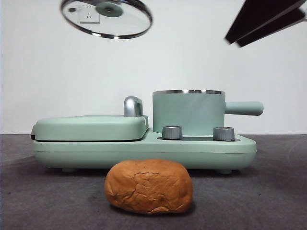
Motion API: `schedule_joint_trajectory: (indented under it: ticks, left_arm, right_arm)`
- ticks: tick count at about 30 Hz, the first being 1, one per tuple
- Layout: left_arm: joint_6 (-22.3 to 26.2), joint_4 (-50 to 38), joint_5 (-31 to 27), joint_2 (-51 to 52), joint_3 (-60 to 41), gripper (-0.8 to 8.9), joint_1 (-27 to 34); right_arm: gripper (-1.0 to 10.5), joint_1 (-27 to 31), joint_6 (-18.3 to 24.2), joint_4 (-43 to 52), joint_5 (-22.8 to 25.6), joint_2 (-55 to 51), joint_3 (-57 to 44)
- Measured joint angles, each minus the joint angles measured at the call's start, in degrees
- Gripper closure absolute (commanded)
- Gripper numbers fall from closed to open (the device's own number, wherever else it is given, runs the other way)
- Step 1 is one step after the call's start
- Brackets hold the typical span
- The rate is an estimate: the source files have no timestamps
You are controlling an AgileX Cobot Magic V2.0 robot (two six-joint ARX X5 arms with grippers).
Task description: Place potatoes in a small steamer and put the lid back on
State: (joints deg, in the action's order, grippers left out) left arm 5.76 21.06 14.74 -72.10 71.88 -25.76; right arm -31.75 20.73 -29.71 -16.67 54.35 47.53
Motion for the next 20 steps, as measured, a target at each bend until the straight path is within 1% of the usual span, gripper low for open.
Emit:
schedule_joint_trajectory:
  ticks: [4,9,12,17,20]
  left_arm:
    - [-0.9,0.2,0.0,4.4,-4.9,8.04,1.9]
    - [-2.5,0.8,0.0,11.3,-10.5,8.04,4.9]
    - [-2.9,2.7,-0.1,14.7,-12.0,8.04,6.5]
    - [-3.1,7.0,-0.2,18.7,-13.2,8.04,8.6]
    - [-3.5,7.5,-0.2,20.7,-13.3,8.04,9.7]
  right_arm:
    - [6.4,-4.2,0.9,0.3,-1.0,3.1,0.0]
    - [6.4,-9.9,3.6,0.3,-1.2,6.9,0.0]
    - [6.4,-12.2,5.2,0.3,-1.2,9.1,0.0]
    - [6.3,-14.3,7.5,0.9,-1.2,13.3,0.0]
    - [5.6,-14.8,8.0,2.6,-1.2,16.3,0.0]
